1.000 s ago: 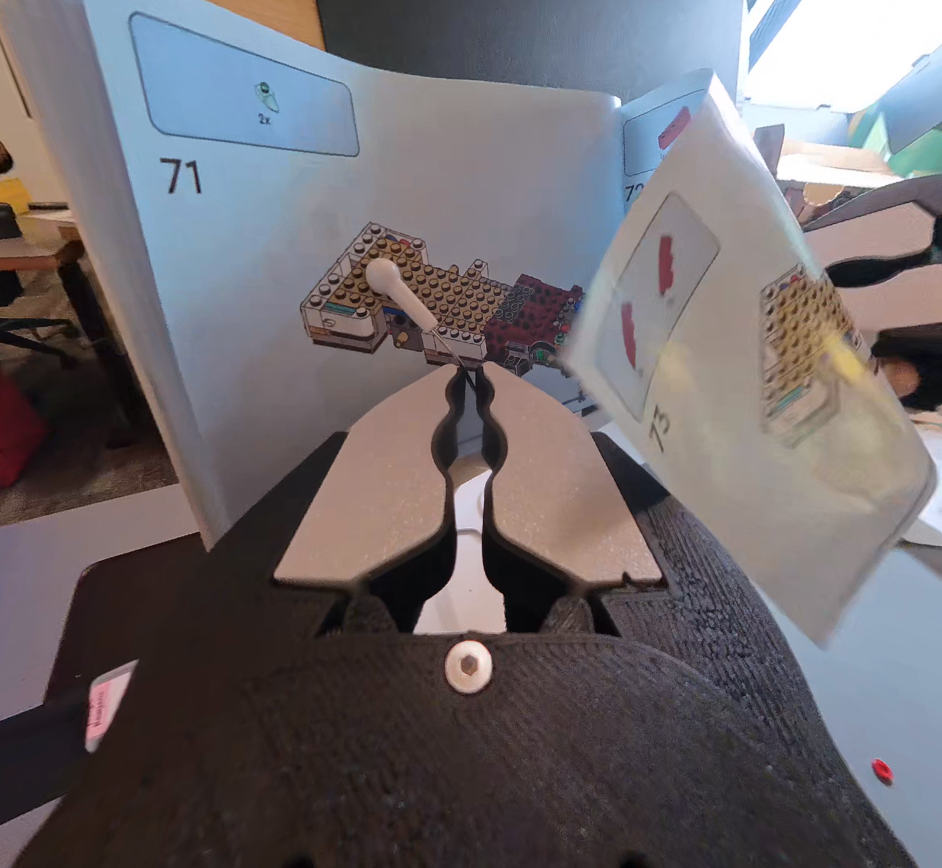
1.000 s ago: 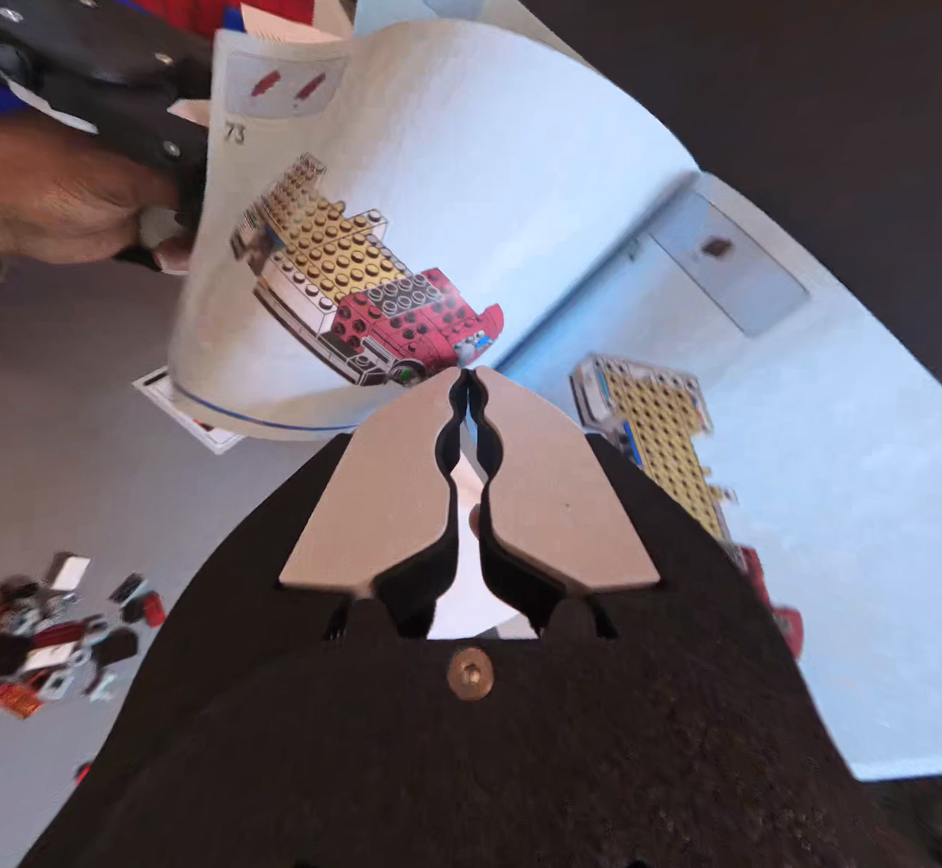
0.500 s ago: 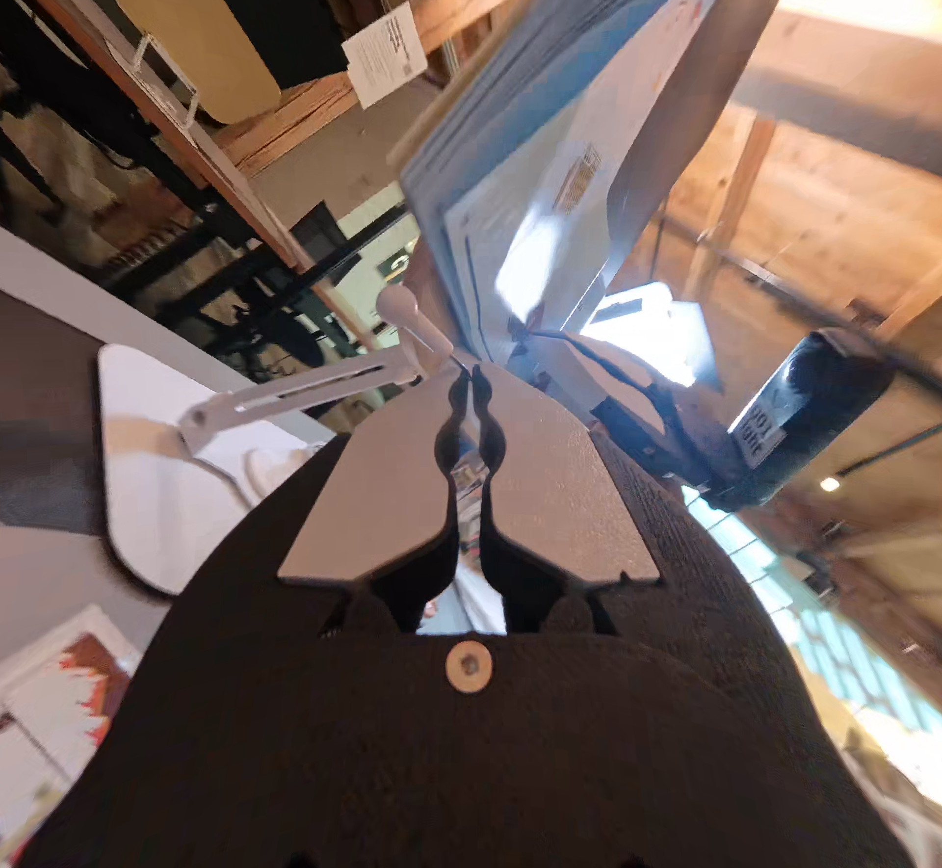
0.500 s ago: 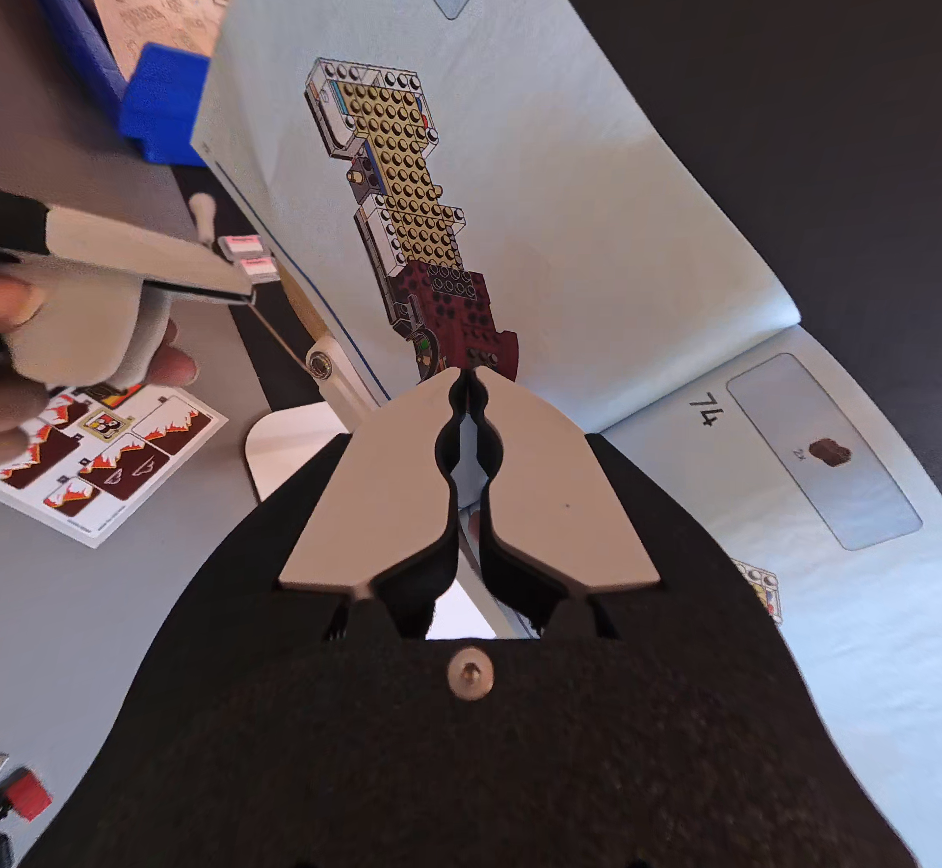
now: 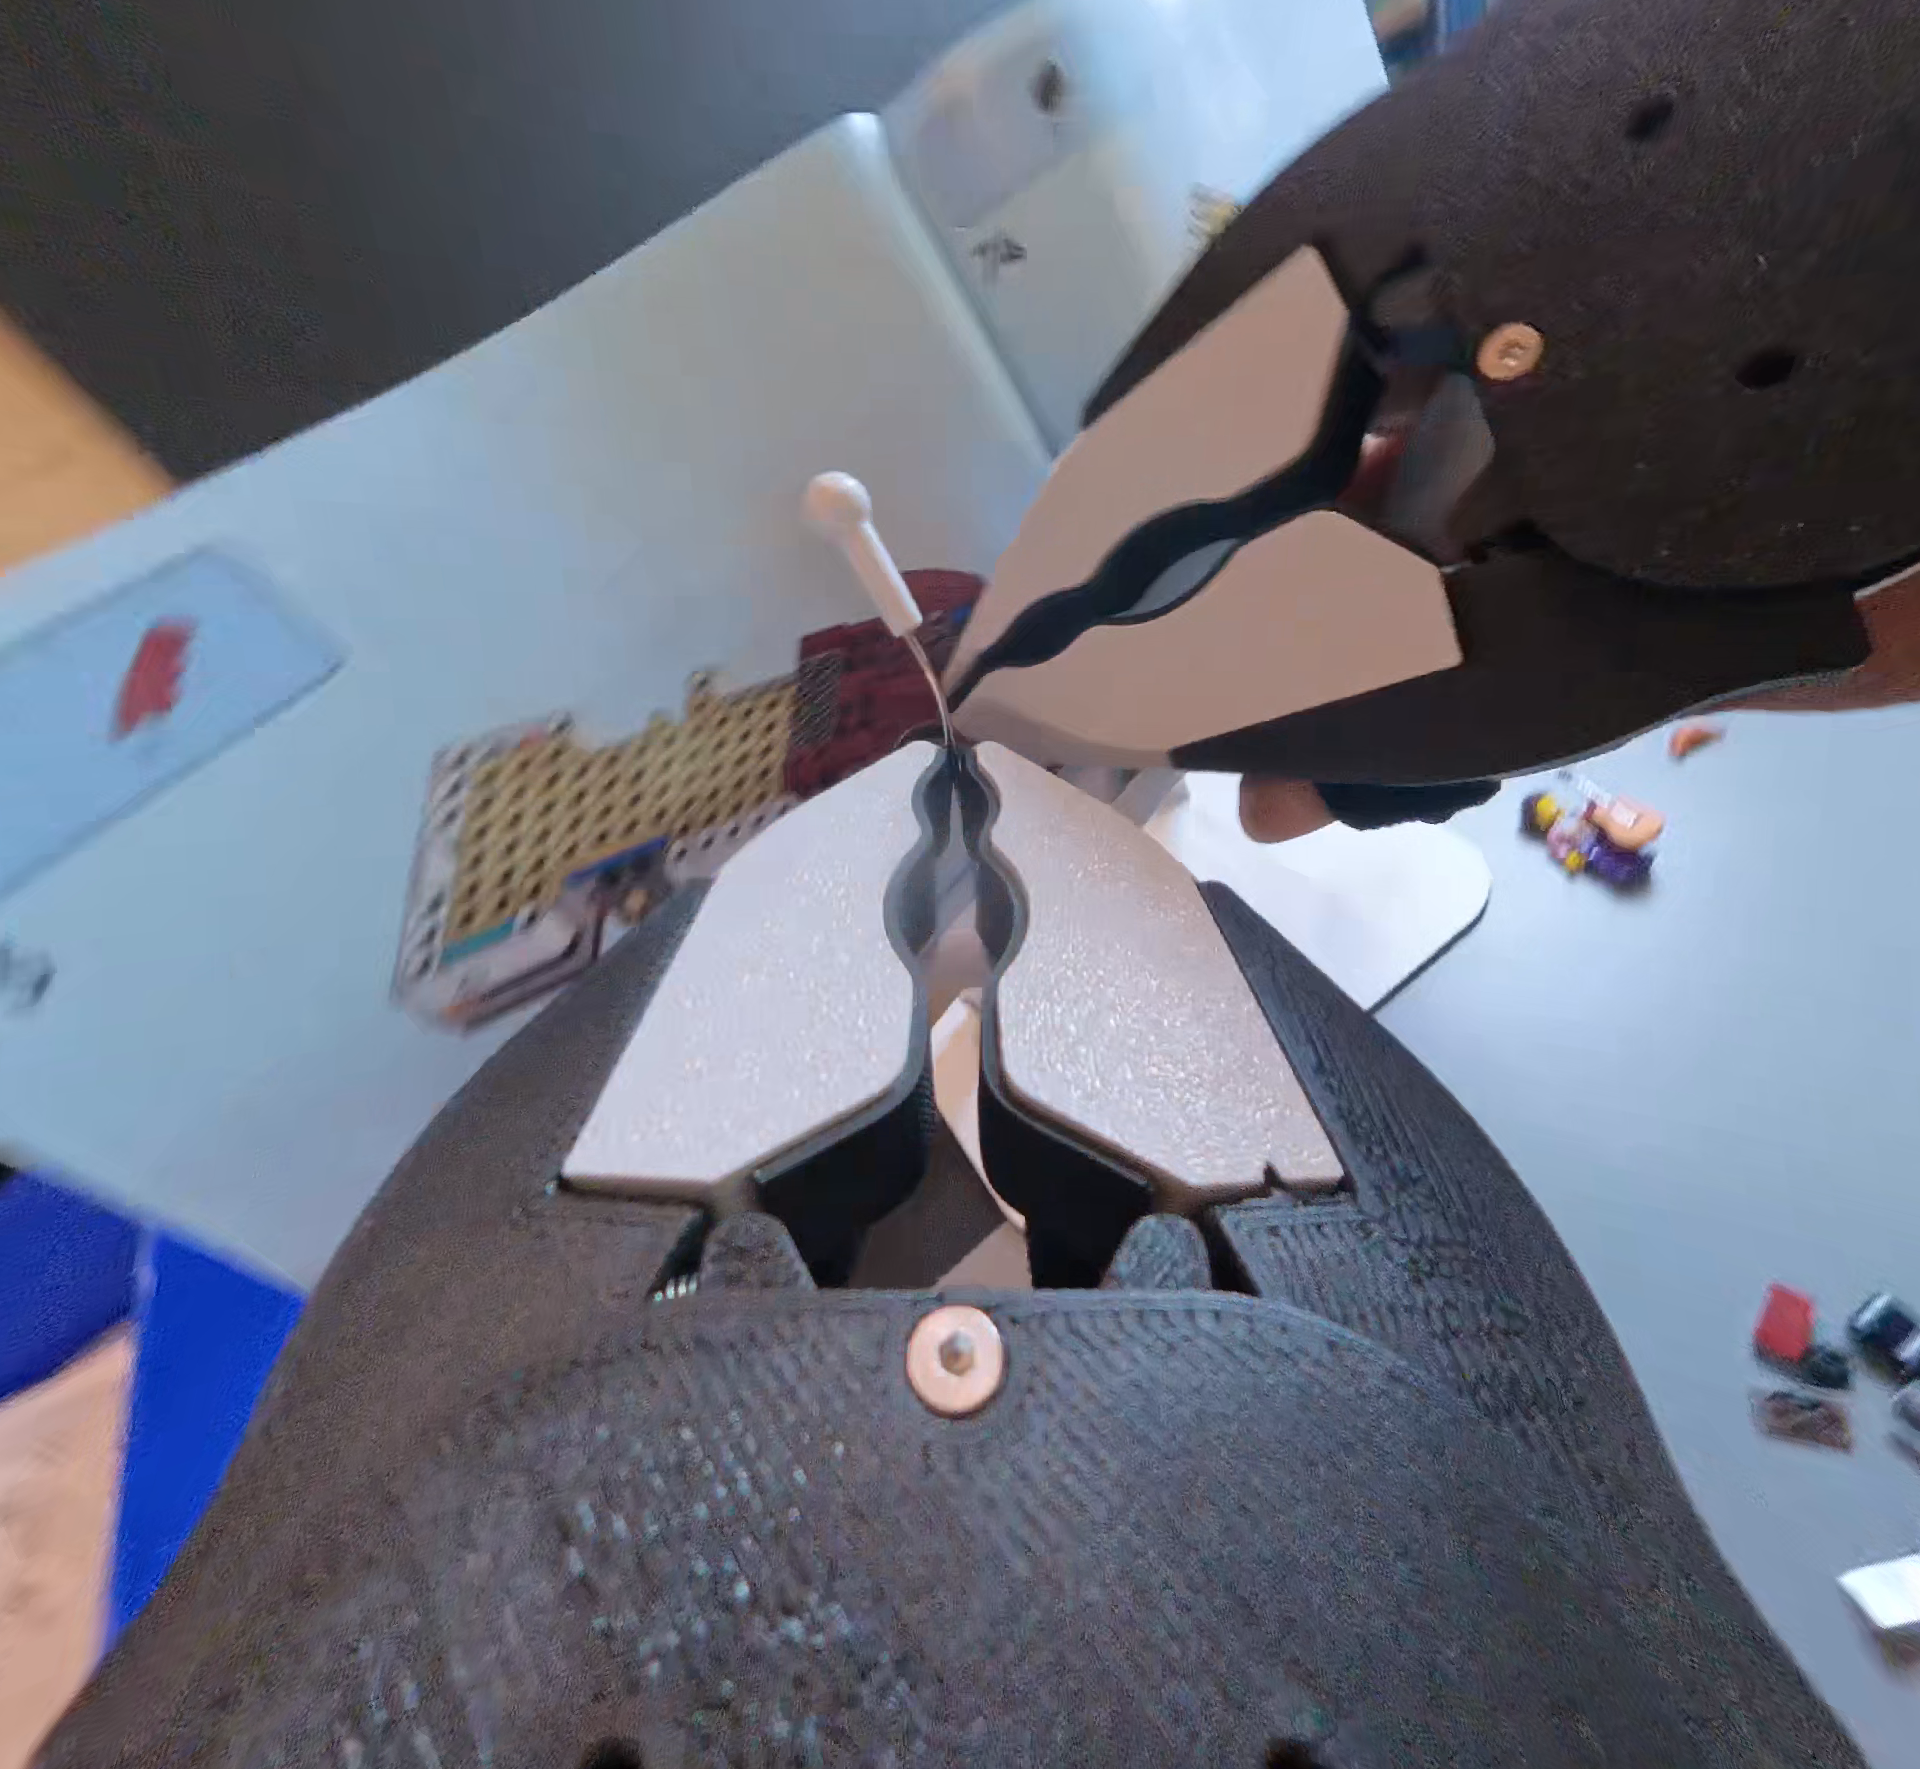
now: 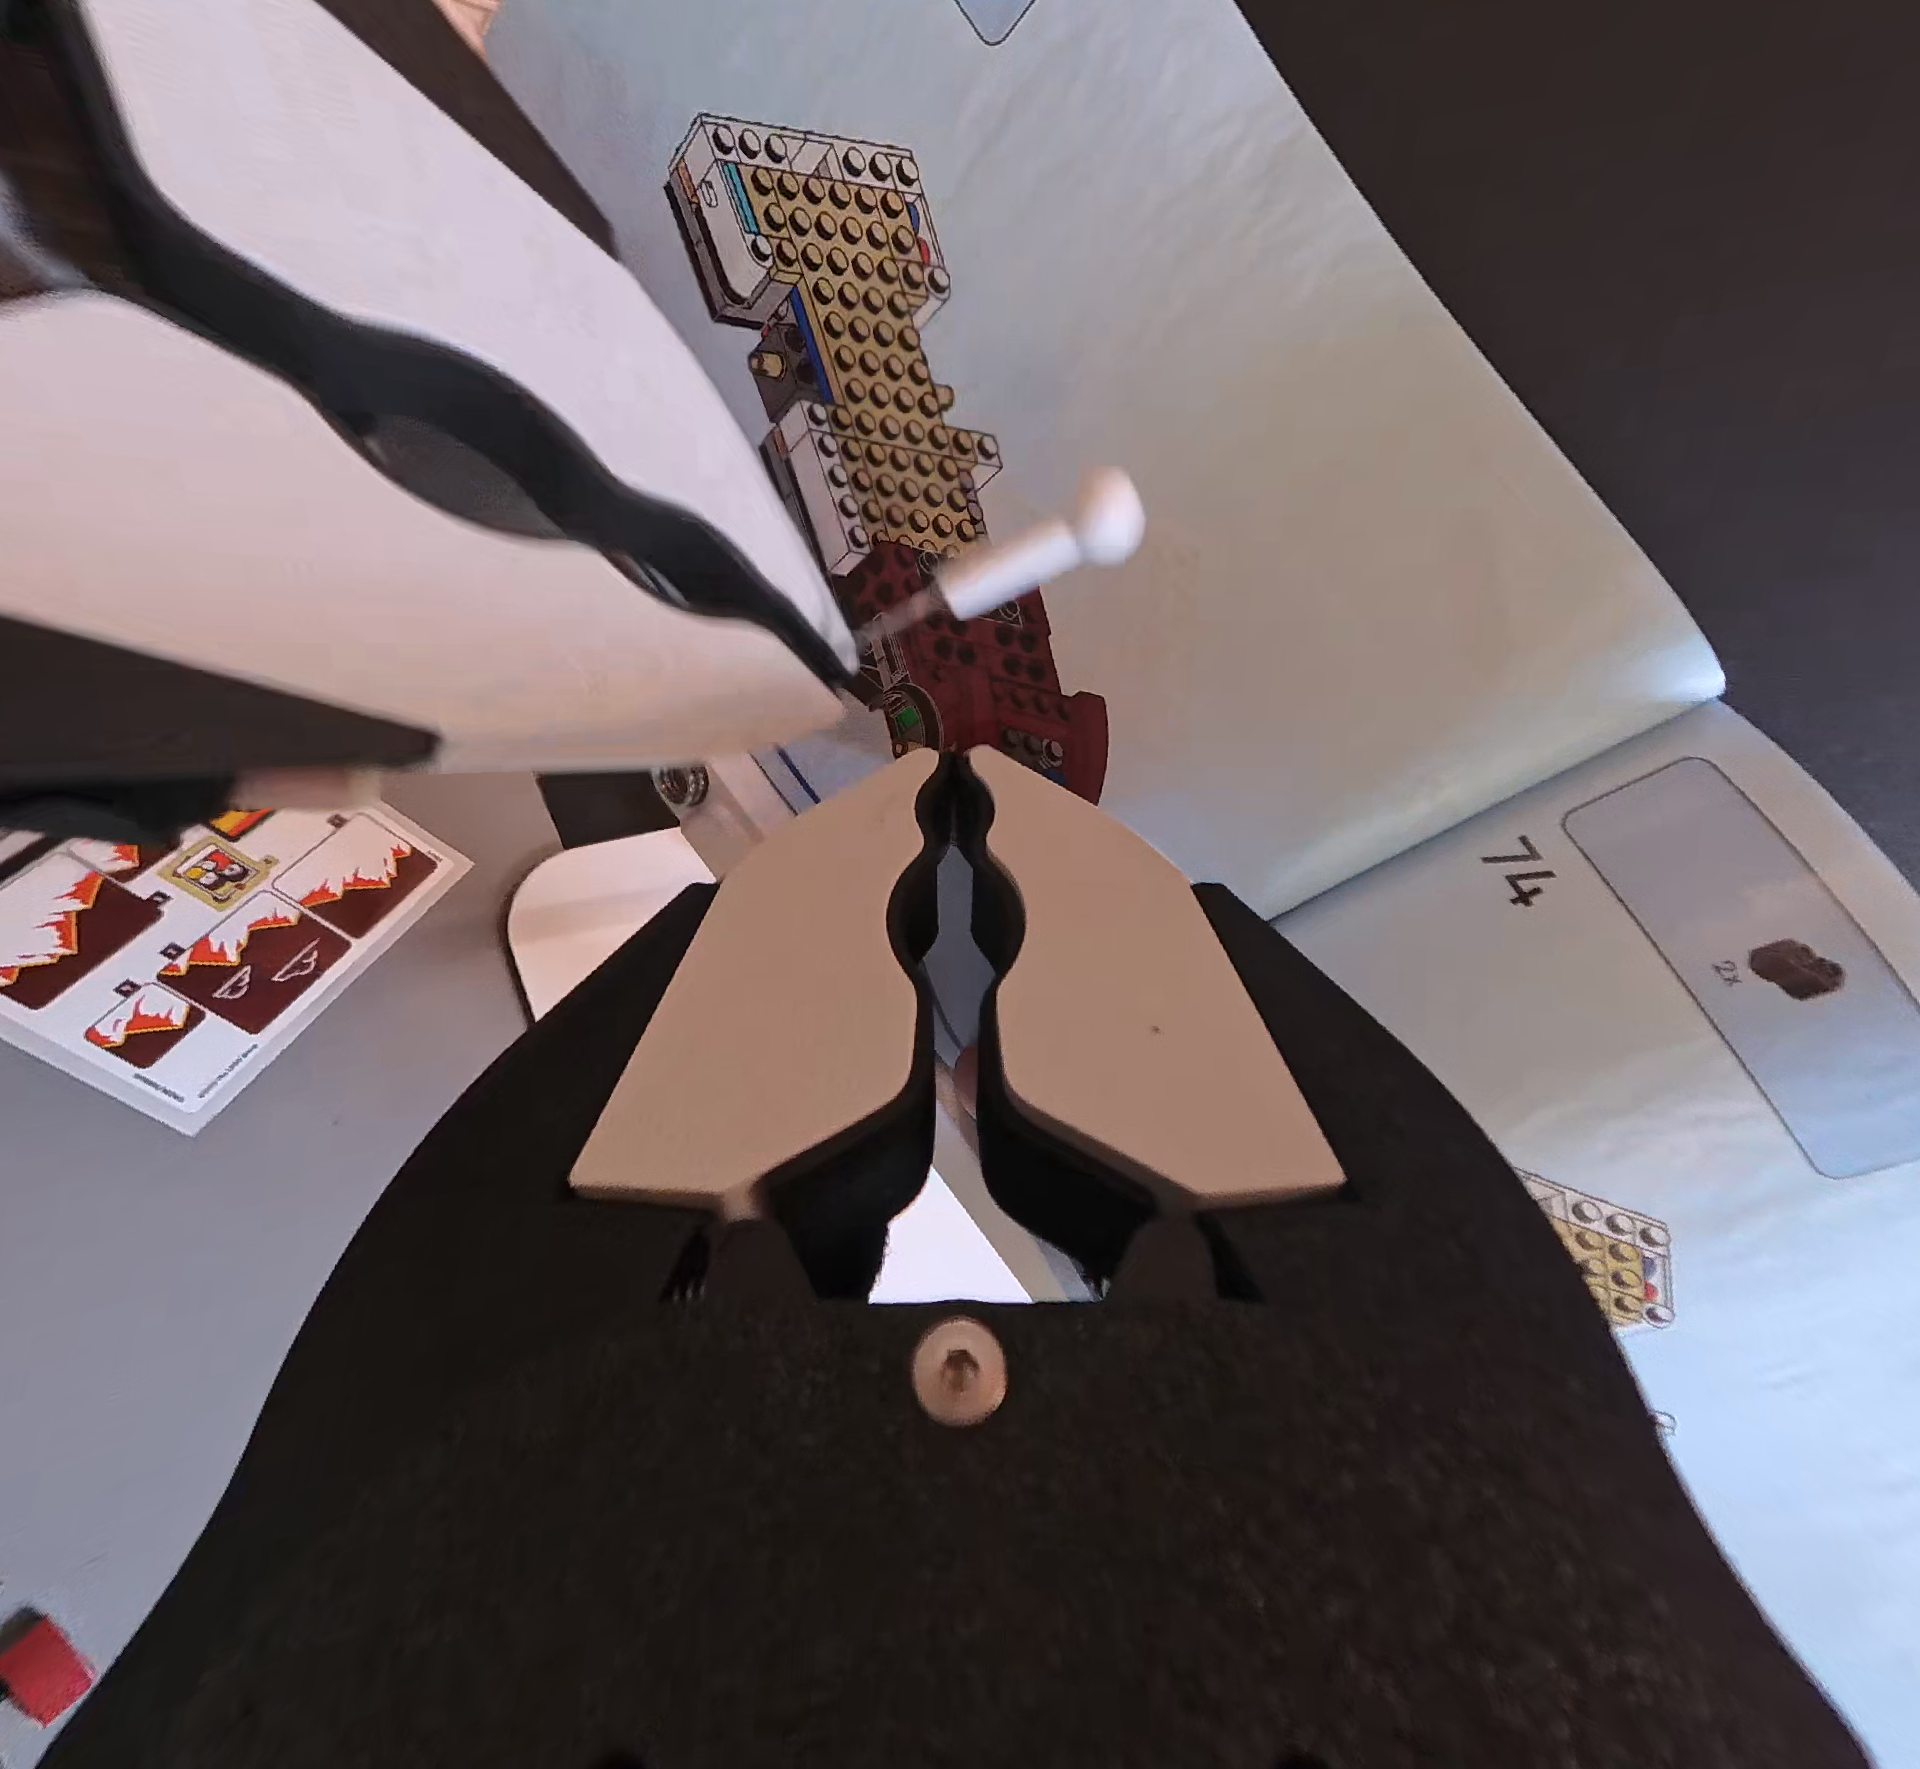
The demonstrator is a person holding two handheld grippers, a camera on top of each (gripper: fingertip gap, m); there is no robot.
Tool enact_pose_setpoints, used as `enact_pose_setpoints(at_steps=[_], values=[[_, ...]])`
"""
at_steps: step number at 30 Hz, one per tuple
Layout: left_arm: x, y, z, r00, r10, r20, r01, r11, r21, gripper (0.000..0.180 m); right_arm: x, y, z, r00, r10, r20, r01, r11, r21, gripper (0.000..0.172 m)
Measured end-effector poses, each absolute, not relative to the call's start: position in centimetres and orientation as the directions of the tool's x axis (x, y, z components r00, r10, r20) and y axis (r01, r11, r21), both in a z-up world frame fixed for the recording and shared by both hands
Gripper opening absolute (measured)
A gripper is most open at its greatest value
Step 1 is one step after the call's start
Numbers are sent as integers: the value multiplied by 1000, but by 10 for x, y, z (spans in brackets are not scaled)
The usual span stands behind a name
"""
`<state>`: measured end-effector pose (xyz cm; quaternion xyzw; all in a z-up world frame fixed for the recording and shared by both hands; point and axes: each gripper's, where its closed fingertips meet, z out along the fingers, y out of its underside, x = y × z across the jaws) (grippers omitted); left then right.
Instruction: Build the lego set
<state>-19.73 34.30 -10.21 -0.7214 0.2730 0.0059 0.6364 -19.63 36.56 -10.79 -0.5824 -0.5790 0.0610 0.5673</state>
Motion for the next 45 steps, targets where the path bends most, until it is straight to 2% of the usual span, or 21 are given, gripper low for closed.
enact_pose_setpoints(at_steps=[3,7,13,18,21,24,27,30,31,34,35,39,45], values=[[-186,350,-109,724,-382,-574,-635,-46,-771,2,-186,360,-108,325,775,542,567,300,-768,0],[-178,352,-115,567,-367,-738,-801,-39,-597,2,-147,363,-104,422,824,377,451,171,-876,4],[-170,354,-127,248,-382,-890,-965,-16,-262,2,-127,377,-118,431,814,390,491,151,-858,5],[-170,355,-129,206,-402,-892,-976,-15,-219,3,-128,373,-123,412,811,415,515,168,-840,6],[-168,347,-123,280,-385,-879,-953,3,-305,11,-117,372,-122,428,808,406,500,162,-851,11],[-169,331,-110,492,-359,-793,-845,24,-534,15,-97,371,-115,474,792,385,451,158,-879,15],[-179,310,-92,748,-307,-588,-595,83,-799,14,-76,365,-104,536,774,337,362,150,-920,26],[-203,287,-78,907,-239,-347,-321,143,-936,6,-59,347,-87,596,751,286,254,162,-954,39],[-211,279,-74,934,-210,-289,-257,164,-952,0,-55,338,-81,609,746,269,221,166,-961,43],[-228,262,-70,972,-164,-170,-139,188,-972,0,-45,307,-68,637,735,233,150,179,-972,46],[-232,259,-70,979,-144,-147,-119,187,-975,0,-42,296,-65,643,734,219,132,175,-976,41],[-244,252,-63,988,-95,-121,-101,186,-977,0,-32,242,-66,636,762,126,60,115,-992,0],[-252,245,-60,992,-90,-90,-72,194,-978,0,5,164,-103,653,755,57,59,24,-998,0]])
